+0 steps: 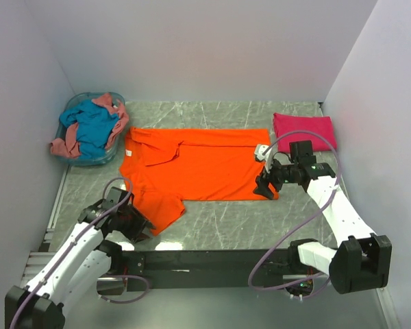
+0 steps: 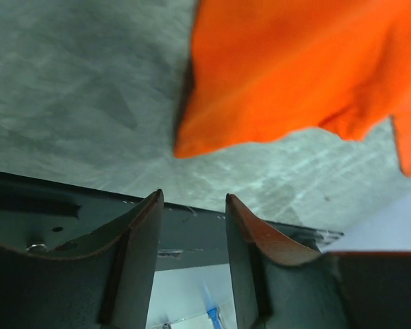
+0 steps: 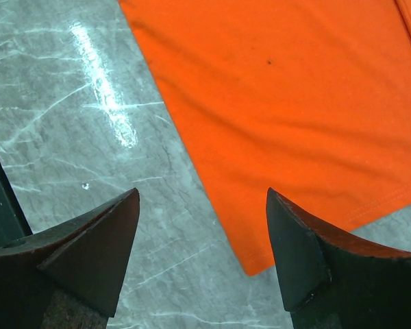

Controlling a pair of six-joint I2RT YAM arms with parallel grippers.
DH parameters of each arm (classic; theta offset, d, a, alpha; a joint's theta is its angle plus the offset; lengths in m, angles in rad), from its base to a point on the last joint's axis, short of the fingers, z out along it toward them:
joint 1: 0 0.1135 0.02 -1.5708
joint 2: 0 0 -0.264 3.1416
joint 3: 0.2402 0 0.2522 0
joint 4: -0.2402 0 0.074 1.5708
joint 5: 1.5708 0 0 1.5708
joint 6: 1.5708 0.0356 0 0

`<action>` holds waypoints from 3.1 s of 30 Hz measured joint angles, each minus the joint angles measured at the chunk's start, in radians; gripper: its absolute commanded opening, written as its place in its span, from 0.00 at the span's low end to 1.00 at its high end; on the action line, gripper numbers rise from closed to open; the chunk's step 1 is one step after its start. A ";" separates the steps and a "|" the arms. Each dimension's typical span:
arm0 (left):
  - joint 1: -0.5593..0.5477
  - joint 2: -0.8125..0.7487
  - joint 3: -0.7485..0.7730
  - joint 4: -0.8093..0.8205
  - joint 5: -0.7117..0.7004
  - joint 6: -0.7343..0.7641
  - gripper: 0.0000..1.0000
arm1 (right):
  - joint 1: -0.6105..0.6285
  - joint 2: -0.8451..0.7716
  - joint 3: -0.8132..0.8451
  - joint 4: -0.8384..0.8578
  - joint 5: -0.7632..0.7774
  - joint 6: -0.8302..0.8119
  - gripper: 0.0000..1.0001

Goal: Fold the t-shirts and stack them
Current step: Fold the tshirt

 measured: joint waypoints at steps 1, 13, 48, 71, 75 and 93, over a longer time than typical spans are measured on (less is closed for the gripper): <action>-0.004 0.019 0.000 0.002 -0.008 -0.002 0.49 | -0.004 0.001 0.000 0.000 0.000 0.001 0.80; -0.039 0.194 -0.001 0.092 -0.097 -0.011 0.43 | -0.049 0.037 0.006 -0.006 -0.010 0.003 0.79; -0.080 0.231 -0.013 0.229 -0.124 0.048 0.01 | -0.217 0.002 -0.063 -0.167 0.134 -0.483 0.75; -0.080 0.127 0.076 0.192 -0.117 0.076 0.01 | -0.178 0.352 -0.057 -0.106 0.249 -0.784 0.53; -0.080 0.128 0.101 0.185 -0.119 0.084 0.01 | -0.145 0.370 -0.057 -0.080 0.275 -0.760 0.40; -0.070 0.164 0.239 0.146 -0.196 0.142 0.00 | -0.132 0.379 0.027 -0.075 0.259 -0.618 0.00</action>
